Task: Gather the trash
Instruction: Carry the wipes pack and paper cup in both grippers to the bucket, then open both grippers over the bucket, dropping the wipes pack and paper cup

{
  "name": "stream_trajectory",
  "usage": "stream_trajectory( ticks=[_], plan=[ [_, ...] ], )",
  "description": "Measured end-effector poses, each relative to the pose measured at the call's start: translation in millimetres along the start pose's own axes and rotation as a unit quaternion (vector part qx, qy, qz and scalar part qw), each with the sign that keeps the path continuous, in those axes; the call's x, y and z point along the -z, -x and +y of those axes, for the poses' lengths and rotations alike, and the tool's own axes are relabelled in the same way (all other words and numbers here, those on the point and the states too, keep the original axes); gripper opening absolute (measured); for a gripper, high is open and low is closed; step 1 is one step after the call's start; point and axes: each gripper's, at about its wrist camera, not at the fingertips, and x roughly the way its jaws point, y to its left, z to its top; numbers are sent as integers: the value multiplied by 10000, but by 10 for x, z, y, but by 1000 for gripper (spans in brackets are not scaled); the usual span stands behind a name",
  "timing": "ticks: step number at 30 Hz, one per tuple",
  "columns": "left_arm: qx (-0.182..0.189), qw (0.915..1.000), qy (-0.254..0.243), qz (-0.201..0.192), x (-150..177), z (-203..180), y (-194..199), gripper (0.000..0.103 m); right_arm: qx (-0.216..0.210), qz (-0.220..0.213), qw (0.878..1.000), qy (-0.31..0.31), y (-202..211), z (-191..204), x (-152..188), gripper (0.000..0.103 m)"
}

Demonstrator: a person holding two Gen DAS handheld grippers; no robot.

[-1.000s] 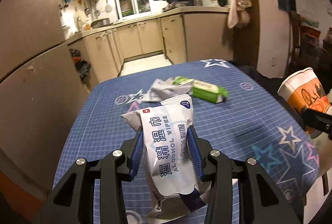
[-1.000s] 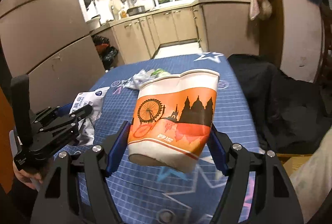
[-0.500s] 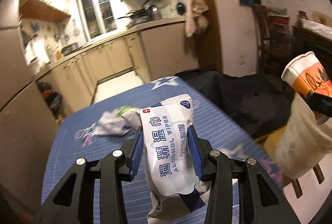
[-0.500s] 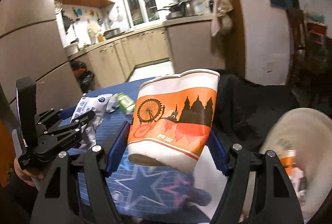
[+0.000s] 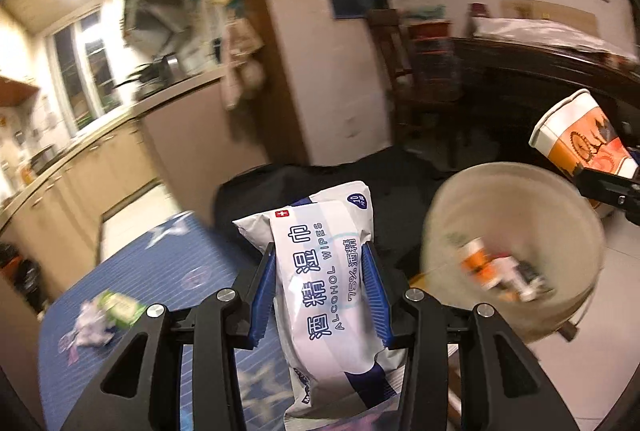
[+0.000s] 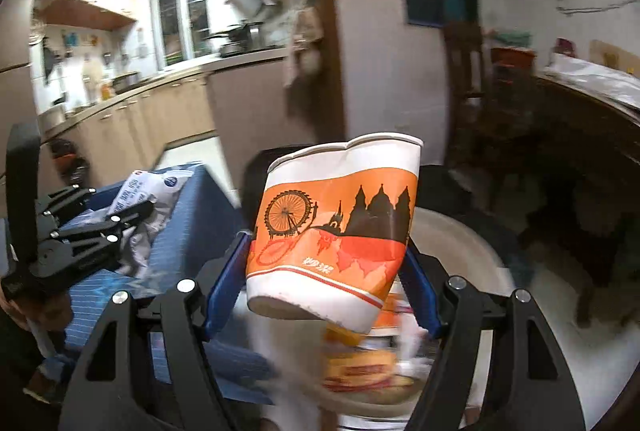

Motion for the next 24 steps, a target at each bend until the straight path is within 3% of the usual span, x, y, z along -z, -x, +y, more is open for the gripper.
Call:
stream_trajectory(
  ticks=[7, 12, 21, 23, 24],
  plan=[
    [798, 9961, -356, -80, -320, -700, -280, 43, 742, 185, 9970, 84, -52, -470, 139, 68],
    [1156, 9923, -431, -49, -414, -1028, -530, 43, 845, 455, 9952, 177, -255, -631, 253, 68],
    [1447, 9886, -411, 118, -402, -1179, -868, 45, 772, 761, 9938, 251, -598, -773, 354, 70],
    [1515, 9875, -429, 112, -392, -1150, -875, 50, 777, 806, 9934, 246, -644, -791, 370, 72],
    [1465, 9882, -451, 12, -399, -1156, -859, 58, 811, 856, 9928, 217, -664, -814, 375, 79]
  ],
)
